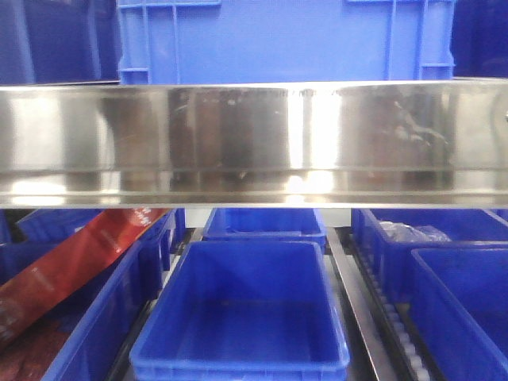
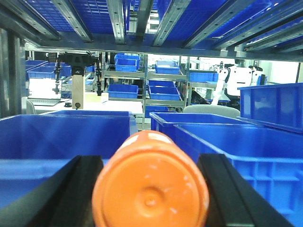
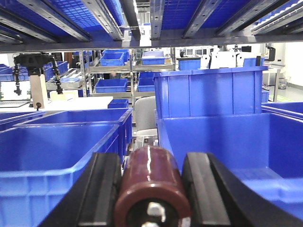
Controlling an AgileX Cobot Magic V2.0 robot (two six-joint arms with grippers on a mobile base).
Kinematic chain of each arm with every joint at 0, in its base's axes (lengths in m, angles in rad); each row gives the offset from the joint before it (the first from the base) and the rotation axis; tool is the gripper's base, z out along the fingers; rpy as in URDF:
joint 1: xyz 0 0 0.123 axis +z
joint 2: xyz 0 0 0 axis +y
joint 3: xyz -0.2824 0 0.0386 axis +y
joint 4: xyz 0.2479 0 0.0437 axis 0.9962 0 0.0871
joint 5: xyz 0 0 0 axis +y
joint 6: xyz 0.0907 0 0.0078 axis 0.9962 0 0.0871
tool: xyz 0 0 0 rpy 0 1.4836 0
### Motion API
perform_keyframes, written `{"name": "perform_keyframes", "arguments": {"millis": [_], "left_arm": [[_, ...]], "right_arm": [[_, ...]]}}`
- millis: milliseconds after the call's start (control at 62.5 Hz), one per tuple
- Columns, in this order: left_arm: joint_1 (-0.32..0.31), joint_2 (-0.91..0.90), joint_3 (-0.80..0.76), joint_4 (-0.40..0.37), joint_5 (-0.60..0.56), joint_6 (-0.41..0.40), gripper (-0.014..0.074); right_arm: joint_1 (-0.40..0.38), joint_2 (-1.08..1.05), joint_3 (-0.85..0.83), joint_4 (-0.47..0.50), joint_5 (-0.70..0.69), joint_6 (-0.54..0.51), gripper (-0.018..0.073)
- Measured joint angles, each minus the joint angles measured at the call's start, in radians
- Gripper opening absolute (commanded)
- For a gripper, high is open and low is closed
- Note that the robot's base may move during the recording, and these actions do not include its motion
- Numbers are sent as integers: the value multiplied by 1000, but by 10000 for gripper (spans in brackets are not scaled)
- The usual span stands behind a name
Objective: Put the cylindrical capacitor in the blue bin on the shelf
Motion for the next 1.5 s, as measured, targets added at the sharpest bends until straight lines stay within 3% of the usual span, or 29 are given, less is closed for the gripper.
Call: {"name": "perform_keyframes", "arguments": {"millis": [1504], "left_arm": [[0,0,0,0,-2,0,-111]], "right_arm": [[0,0,0,18,12,0,-165]]}}
